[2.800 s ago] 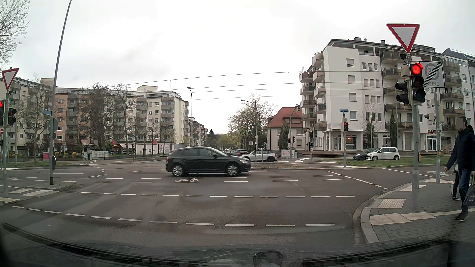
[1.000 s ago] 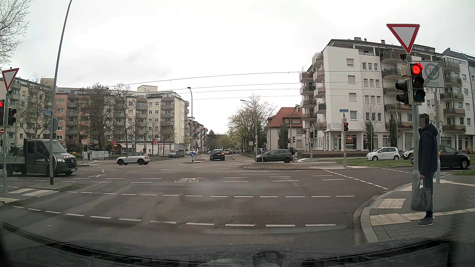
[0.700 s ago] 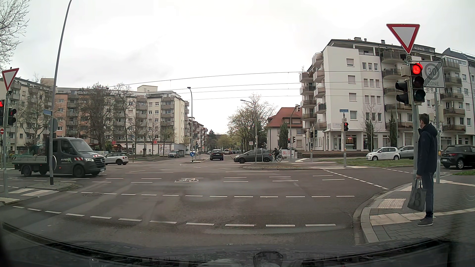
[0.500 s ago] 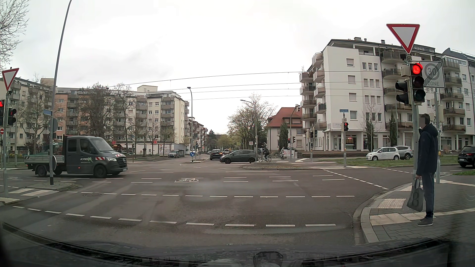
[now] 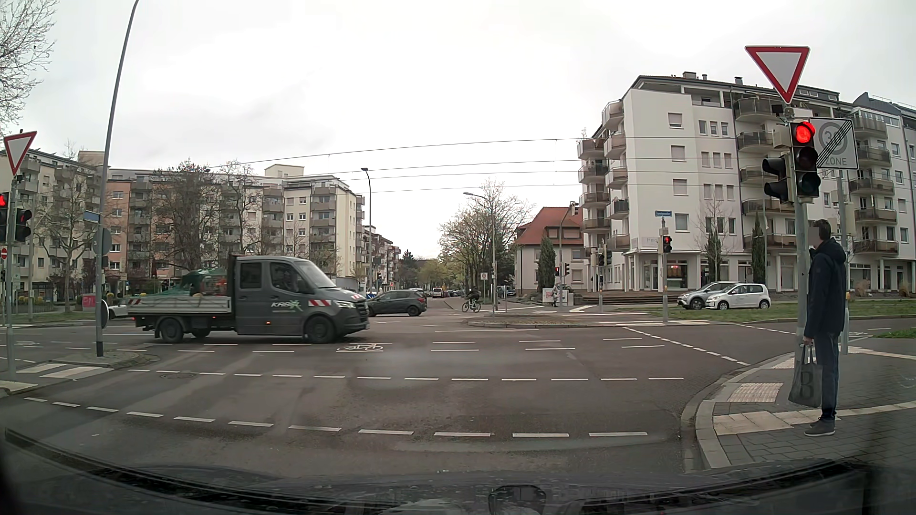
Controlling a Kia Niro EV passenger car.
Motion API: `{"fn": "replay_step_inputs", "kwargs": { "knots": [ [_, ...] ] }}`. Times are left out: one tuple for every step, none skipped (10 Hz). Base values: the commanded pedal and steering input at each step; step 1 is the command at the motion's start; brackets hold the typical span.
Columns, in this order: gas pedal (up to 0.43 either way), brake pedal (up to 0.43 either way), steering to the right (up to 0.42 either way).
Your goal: Follow the waypoints while adhering to traffic rules and regulations
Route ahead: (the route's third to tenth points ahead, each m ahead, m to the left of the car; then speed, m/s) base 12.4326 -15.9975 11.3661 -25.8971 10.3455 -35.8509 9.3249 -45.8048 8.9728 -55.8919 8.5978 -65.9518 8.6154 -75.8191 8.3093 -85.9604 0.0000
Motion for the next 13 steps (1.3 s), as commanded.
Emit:
{"fn": "replay_step_inputs", "kwargs": {
  "knots": [
    [0.0, 0.256, -0.082],
    [0.0, 0.256, -0.082],
    [0.0, 0.262, -0.082],
    [0.0, 0.262, -0.082],
    [0.0, 0.256, -0.082],
    [0.0, 0.256, -0.082],
    [0.0, 0.256, -0.081],
    [0.0, 0.256, -0.081],
    [0.0, 0.256, -0.082],
    [0.0, 0.262, -0.081],
    [0.0, 0.262, -0.081],
    [0.0, 0.262, -0.082],
    [0.0, 0.262, -0.081]
  ]
}}
